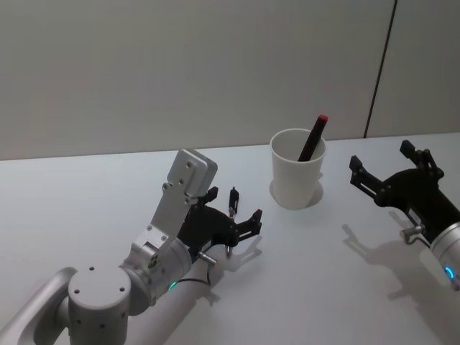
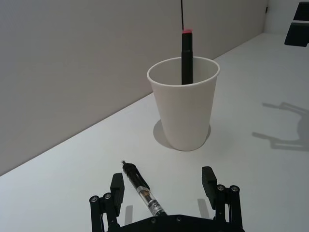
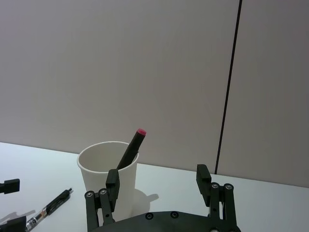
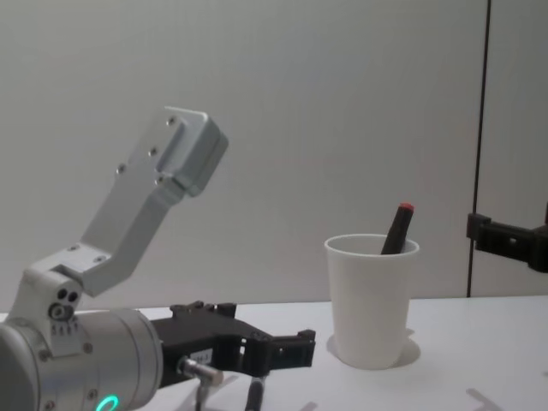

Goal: Place the pen into the pen holder.

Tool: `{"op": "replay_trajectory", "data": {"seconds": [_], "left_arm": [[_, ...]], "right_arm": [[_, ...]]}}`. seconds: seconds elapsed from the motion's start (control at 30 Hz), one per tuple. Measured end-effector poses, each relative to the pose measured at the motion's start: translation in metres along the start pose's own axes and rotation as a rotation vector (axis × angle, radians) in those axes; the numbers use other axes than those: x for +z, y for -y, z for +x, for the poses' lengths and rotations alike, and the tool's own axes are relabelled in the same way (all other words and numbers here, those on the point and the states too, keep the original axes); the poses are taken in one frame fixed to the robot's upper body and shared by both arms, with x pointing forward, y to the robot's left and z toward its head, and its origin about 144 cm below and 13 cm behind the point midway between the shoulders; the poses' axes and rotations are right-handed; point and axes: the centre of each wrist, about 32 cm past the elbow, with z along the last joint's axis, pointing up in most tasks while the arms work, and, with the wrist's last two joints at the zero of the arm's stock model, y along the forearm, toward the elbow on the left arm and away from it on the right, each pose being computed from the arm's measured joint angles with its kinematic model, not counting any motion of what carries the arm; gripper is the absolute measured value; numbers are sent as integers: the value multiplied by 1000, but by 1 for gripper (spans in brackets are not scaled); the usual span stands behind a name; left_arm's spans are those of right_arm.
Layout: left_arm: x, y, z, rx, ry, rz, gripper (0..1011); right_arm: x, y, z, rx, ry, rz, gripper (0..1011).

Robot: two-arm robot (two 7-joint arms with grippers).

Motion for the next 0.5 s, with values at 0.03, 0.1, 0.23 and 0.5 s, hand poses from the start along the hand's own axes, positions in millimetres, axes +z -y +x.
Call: {"op": "replay_trajectory", "data": {"seconds": [0.03,0.1,0.23,0.5], "left_arm": [[0,0,0,1,-1,3,1001],[-1,0,-1,4,-3,7,1001],[-2,1,-2,9,-9,21,1001],[-6,0,-6,20,-17,42,1001]], "right_arm": [[0,0,0,0,0,0,1001],[0,0,0,0,0,0,1001],[0,0,0,0,0,0,1001],[0,0,0,0,0,0,1001]]}}
